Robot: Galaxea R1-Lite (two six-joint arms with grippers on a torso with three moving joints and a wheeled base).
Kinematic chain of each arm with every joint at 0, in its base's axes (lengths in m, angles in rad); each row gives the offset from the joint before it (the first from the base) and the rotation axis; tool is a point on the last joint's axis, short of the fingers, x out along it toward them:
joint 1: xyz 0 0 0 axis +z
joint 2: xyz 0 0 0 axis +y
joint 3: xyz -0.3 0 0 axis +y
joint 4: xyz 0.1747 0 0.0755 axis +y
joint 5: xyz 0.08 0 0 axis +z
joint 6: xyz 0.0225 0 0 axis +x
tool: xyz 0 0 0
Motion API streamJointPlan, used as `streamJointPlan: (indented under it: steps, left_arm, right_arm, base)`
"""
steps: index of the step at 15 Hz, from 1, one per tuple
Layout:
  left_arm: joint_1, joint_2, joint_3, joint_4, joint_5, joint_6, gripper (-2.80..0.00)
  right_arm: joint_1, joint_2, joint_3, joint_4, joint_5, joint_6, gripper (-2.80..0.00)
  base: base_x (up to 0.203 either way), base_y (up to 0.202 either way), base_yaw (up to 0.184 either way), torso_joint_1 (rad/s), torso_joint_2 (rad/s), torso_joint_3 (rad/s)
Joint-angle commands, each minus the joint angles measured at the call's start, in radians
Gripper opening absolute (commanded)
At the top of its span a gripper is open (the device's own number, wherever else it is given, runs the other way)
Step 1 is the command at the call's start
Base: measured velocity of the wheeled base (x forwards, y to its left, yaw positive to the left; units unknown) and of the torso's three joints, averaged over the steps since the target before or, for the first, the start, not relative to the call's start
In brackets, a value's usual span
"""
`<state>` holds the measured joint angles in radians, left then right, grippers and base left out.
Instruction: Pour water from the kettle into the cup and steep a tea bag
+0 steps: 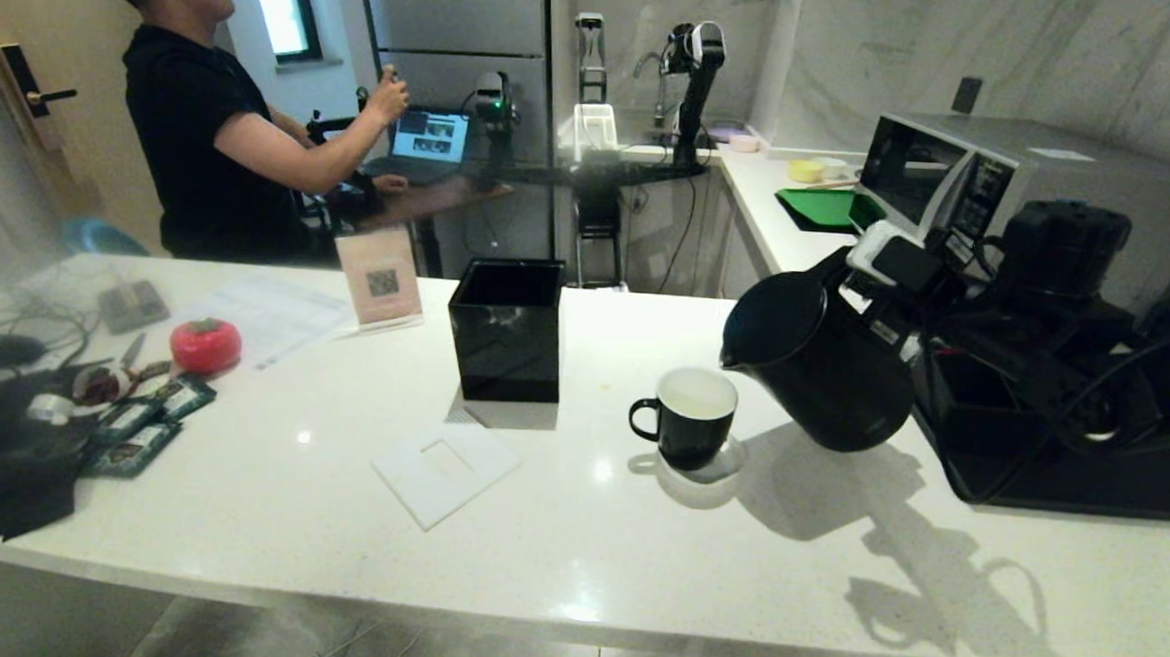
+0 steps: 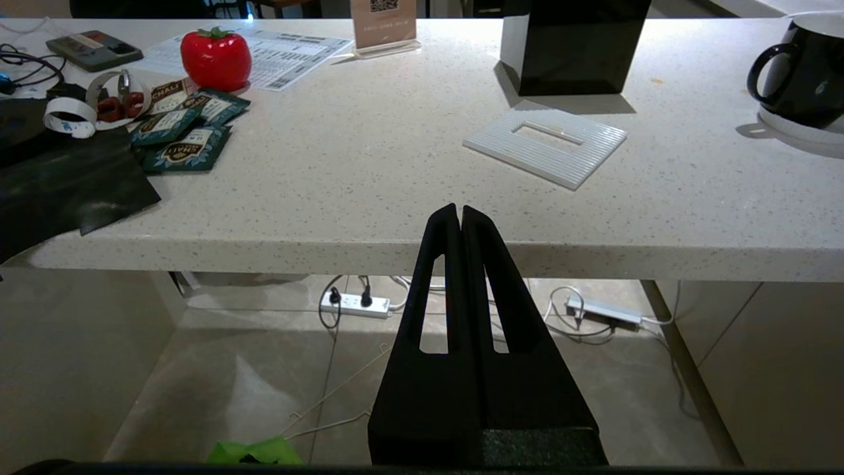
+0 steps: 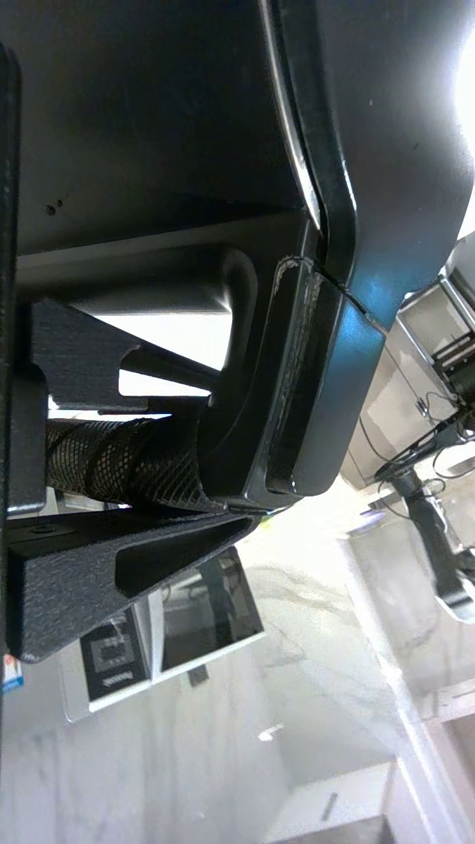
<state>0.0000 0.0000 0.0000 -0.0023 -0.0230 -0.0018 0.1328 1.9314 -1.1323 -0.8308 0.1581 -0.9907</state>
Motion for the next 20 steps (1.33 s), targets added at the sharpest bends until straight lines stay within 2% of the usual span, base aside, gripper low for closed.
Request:
streamJointPlan:
  steps: [1, 5, 10, 20]
  left_arm:
    - [0.000, 0.000, 0.000, -0.001, 0.000, 0.000, -2.80]
    - [0.000, 0.000, 0.000, -0.001, 0.000, -0.001, -2.80]
    - [0.000, 0.000, 0.000, -0.001, 0.000, 0.000, -2.80]
    - [0.000, 0.000, 0.000, -0.001, 0.000, -0.001, -2.80]
  right_arm:
    - [-0.001, -0.005, 0.000, -0.002, 0.001, 0.016, -2.80]
    - [-0.002, -0.009, 0.003, -0.002, -0.009, 0.090, -2.80]
    - [-0.008, -0.015, 0.012, -0.001, -0.090, 0.229, -2.80]
    - [-0.080, -0.059, 0.058, -0.004, -0.093, 0.463, -2.80]
  base:
    - [0.000, 0.000, 0.000, 0.000, 0.00, 0.000]
    - [0.000, 0.000, 0.000, 0.000, 0.00, 0.000]
    - [0.000, 0.000, 0.000, 0.000, 0.00, 0.000]
    - [0.000, 0.000, 0.000, 0.000, 0.00, 0.000]
